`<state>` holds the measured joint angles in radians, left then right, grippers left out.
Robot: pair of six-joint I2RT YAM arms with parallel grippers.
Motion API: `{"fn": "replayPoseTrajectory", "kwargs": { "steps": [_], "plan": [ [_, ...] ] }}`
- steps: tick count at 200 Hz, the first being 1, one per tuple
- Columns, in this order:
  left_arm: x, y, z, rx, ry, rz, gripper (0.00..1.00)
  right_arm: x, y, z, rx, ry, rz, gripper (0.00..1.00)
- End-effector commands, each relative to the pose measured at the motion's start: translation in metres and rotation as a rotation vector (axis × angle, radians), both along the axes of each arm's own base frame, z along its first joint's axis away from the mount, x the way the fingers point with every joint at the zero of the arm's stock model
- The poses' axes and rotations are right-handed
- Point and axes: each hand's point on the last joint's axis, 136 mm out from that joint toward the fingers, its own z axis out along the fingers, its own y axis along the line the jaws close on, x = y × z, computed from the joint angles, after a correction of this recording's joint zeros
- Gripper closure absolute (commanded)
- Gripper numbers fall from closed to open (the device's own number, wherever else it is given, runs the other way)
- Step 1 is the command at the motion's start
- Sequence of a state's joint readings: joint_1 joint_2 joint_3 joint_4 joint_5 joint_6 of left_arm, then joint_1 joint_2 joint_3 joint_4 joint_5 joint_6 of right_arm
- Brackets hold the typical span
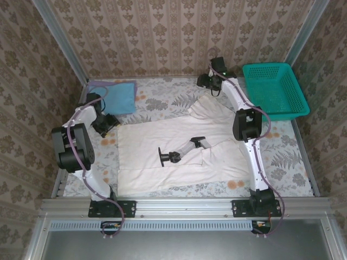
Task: Fold and stack the t-shirts
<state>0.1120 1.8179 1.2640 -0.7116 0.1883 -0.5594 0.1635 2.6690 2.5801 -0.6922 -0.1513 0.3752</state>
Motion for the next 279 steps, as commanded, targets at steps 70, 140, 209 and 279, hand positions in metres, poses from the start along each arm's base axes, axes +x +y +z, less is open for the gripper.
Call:
{"fn": "replayPoseTrajectory", "kwargs": {
  "steps": [70, 140, 209, 279],
  "plan": [
    [0.028, -0.011, -0.015, -0.087, -0.001, -0.091, 0.39, -0.013, -0.011, -0.057, -0.075, 0.135, 0.000, 0.50],
    [0.034, -0.008, -0.017, -0.069, 0.013, -0.117, 0.39, -0.016, -0.014, -0.068, -0.089, 0.172, -0.024, 0.63],
    [0.032, -0.009, -0.019, -0.070, 0.007, -0.118, 0.41, -0.025, -0.014, -0.074, -0.113, 0.211, -0.033, 0.76],
    [0.031, -0.004, -0.019, -0.038, 0.012, -0.108, 0.46, -0.015, -0.011, -0.048, -0.089, 0.142, -0.032, 0.93]
  ]
}}
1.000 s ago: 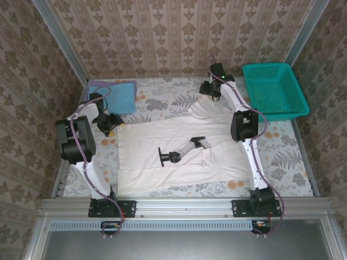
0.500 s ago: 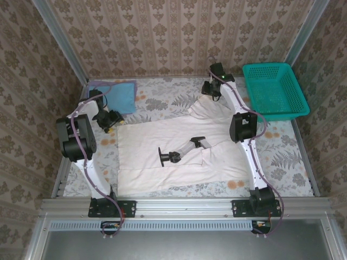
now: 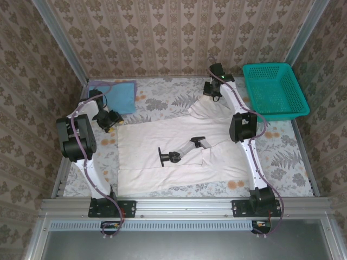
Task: Fold and stack the t-shirts
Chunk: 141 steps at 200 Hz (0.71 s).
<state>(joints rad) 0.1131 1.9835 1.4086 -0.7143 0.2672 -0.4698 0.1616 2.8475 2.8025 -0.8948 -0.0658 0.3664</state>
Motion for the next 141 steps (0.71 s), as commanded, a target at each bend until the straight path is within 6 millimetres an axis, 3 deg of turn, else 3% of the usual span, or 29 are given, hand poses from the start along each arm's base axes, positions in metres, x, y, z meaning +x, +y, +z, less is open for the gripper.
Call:
{"fn": "replayPoseTrajectory", "kwargs": {
  "steps": [1, 71, 141],
  "plan": [
    [-0.004, 0.005, -0.002, 0.021, 0.015, -0.008, 0.46, -0.002, 0.007, 0.009, 0.011, -0.002, 0.012, 0.94],
    [0.004, -0.010, -0.007, 0.031, 0.015, -0.046, 0.60, 0.002, 0.011, 0.040, 0.017, -0.062, 0.049, 0.99],
    [0.005, -0.001, -0.016, 0.105, 0.048, -0.050, 0.71, 0.003, 0.014, 0.056, 0.053, -0.083, 0.052, 1.00]
  ]
}}
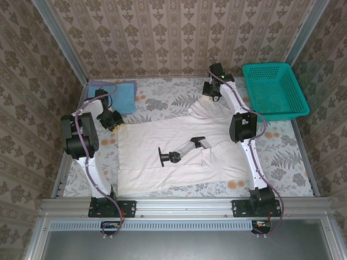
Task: Fold and stack the t-shirts
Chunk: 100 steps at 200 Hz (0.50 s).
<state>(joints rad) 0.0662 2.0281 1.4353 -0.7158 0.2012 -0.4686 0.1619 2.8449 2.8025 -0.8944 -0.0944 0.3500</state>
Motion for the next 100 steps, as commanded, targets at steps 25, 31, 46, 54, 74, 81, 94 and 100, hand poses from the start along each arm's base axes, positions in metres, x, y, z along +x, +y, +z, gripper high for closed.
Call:
{"fn": "replayPoseTrajectory", "kwargs": {
  "steps": [25, 31, 46, 54, 74, 81, 94, 100],
  "plan": [
    [0.003, 0.009, 0.005, 0.058, 0.005, -0.018, 0.66, 0.004, 0.010, 0.060, 0.042, -0.093, 0.029, 1.00],
    [0.004, 0.010, 0.006, 0.059, 0.001, -0.018, 0.65, 0.004, 0.010, 0.060, 0.042, -0.092, 0.029, 1.00],
    [0.004, 0.010, 0.005, 0.061, 0.001, -0.024, 0.66, 0.003, 0.010, 0.061, 0.040, -0.090, 0.031, 1.00],
    [0.004, 0.009, 0.003, 0.058, 0.007, -0.027, 0.67, 0.003, 0.010, 0.060, 0.040, -0.088, 0.032, 1.00],
    [0.005, 0.006, -0.003, 0.049, 0.018, -0.033, 0.71, 0.002, 0.010, 0.060, 0.040, -0.085, 0.033, 1.00],
    [0.006, 0.005, -0.004, 0.048, 0.020, -0.035, 0.72, 0.002, 0.010, 0.059, 0.039, -0.083, 0.034, 1.00],
    [0.007, 0.003, -0.007, 0.048, 0.025, -0.041, 0.75, 0.002, 0.010, 0.060, 0.039, -0.084, 0.034, 1.00],
    [0.007, 0.003, -0.008, 0.049, 0.028, -0.044, 0.78, 0.002, 0.010, 0.061, 0.039, -0.087, 0.037, 1.00]
  ]
}}
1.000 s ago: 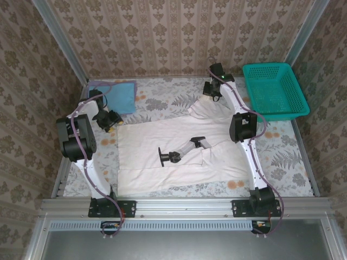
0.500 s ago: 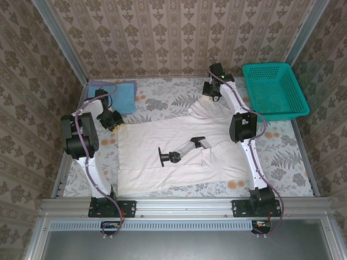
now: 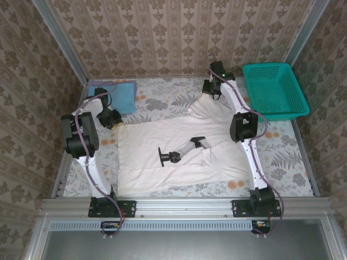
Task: Fold and stack the t-shirts
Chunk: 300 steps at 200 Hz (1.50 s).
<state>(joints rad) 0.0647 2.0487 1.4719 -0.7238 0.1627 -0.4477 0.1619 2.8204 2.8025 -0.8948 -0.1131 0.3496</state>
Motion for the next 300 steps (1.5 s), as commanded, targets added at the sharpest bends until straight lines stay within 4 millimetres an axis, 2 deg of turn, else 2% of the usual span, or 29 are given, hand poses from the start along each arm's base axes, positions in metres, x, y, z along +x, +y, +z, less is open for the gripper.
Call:
{"fn": "replayPoseTrajectory", "kwargs": {
  "steps": [1, 37, 73, 99, 157, 182, 205, 229, 261, 268, 300],
  "plan": [
    [-0.001, -0.004, -0.009, 0.007, 0.038, -0.030, 0.78, 0.001, 0.007, 0.045, 0.020, -0.065, 0.027, 1.00],
    [0.002, -0.005, -0.008, 0.005, 0.029, -0.035, 1.00, 0.000, 0.006, 0.051, 0.016, -0.074, 0.029, 1.00],
    [0.008, -0.006, 0.000, 0.004, -0.005, -0.043, 1.00, -0.004, 0.004, 0.062, -0.008, -0.076, 0.049, 1.00],
    [0.013, -0.008, 0.013, 0.007, -0.068, -0.056, 1.00, -0.012, 0.001, 0.078, -0.013, -0.077, 0.079, 1.00],
    [0.018, -0.020, 0.047, 0.003, -0.269, -0.116, 1.00, -0.045, -0.020, 0.112, -0.025, -0.030, 0.104, 1.00],
    [0.010, -0.026, 0.053, 0.007, -0.309, -0.150, 1.00, -0.067, -0.022, 0.120, -0.018, 0.009, 0.122, 1.00],
    [-0.006, -0.030, 0.053, 0.009, -0.335, -0.167, 1.00, -0.092, -0.021, 0.128, 0.003, 0.038, 0.142, 1.00],
    [-0.026, -0.032, 0.056, 0.025, -0.374, -0.184, 1.00, -0.124, -0.023, 0.141, 0.003, 0.040, 0.178, 1.00],
    [-0.049, -0.029, 0.074, 0.048, -0.446, -0.161, 1.00, -0.172, -0.034, 0.149, 0.032, 0.041, 0.190, 1.00],
    [-0.055, -0.030, 0.074, 0.047, -0.451, -0.156, 1.00, -0.180, -0.035, 0.154, 0.037, 0.024, 0.194, 1.00],
    [-0.082, -0.023, 0.066, 0.066, -0.404, -0.111, 1.00, -0.225, -0.044, 0.152, 0.097, 0.023, 0.182, 1.00]
  ]
}}
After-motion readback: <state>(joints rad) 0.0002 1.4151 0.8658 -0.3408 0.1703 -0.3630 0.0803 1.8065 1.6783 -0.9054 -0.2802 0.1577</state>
